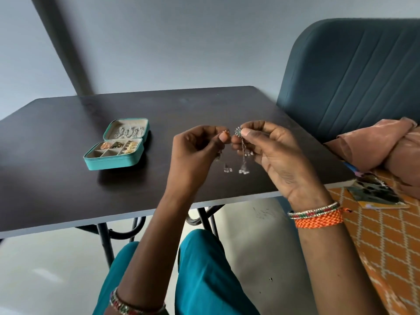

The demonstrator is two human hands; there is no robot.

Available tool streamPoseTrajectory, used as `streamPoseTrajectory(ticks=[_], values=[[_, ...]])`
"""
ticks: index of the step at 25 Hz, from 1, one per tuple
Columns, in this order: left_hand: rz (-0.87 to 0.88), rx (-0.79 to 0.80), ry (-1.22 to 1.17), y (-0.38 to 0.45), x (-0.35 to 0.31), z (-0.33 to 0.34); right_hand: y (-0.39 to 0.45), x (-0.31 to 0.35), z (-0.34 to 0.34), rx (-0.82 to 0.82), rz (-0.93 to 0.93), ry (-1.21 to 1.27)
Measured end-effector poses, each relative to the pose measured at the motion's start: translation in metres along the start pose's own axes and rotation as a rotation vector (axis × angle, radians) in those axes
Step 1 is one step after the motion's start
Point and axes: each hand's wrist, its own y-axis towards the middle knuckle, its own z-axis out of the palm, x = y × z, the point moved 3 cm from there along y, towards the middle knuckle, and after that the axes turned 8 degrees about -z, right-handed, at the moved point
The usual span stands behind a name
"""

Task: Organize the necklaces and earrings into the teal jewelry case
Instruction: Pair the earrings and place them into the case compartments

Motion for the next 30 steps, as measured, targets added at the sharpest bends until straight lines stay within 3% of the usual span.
streamPoseTrajectory(ticks=[6, 12, 20, 30], values=[[-0.152, -0.080, -0.306, -0.037, -0.010, -0.047, -0.029, -0.006, 0.058, 0.066, 0.108, 0.217], [-0.261, -0.262, -0.345, -0.051, 0.004, -0.083, -0.039, -0.031, 0.100, 0.060, 0.238, 0.301], [-0.297, -0.367, -0.501, -0.046, 0.007, -0.087, -0.031, -0.036, 0.110, 0.066, 0.247, 0.316], [-0.382, -0.295, -0.593, -0.048, 0.014, -0.090, -0.029, -0.046, 0.105, 0.112, 0.237, 0.304]])
